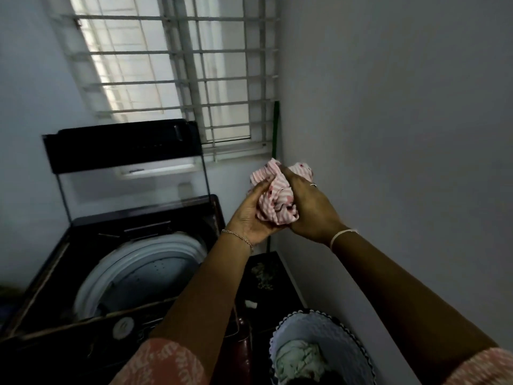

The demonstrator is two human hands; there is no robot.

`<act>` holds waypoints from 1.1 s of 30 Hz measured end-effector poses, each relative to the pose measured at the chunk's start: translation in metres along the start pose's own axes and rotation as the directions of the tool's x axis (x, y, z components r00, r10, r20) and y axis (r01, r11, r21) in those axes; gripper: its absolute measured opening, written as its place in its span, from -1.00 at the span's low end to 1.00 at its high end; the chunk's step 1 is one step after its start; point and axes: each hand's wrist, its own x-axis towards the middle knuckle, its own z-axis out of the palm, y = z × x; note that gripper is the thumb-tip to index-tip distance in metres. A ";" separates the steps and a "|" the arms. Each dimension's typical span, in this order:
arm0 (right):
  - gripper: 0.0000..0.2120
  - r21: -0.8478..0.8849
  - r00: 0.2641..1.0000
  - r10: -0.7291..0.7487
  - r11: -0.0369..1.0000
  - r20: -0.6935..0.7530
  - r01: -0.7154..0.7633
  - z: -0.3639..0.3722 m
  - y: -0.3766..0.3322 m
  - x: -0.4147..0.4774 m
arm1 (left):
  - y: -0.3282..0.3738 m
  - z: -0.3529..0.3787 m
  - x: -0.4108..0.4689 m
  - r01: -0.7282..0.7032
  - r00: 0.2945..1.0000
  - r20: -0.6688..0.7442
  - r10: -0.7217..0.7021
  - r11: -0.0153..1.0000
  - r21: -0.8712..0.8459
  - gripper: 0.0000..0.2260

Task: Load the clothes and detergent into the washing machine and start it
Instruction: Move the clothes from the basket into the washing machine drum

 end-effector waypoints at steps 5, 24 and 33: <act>-0.12 0.160 0.963 -0.087 0.986 0.254 0.047 0.043 -0.025 0.031 | 0.014 -0.055 -0.025 -0.147 0.976 -0.181 0.123 0.981 -0.127 -0.65; -0.18 0.614 0.628 0.349 0.165 0.696 -0.772 0.332 -0.074 0.130 | 0.124 -0.336 -0.063 -0.012 0.919 -0.393 -0.034 0.994 -0.113 -0.60; -0.04 0.323 0.294 0.420 0.002 0.859 -0.946 0.444 -0.041 0.116 | 0.117 -0.442 -0.036 0.403 0.802 -0.502 -0.324 0.914 0.054 -0.70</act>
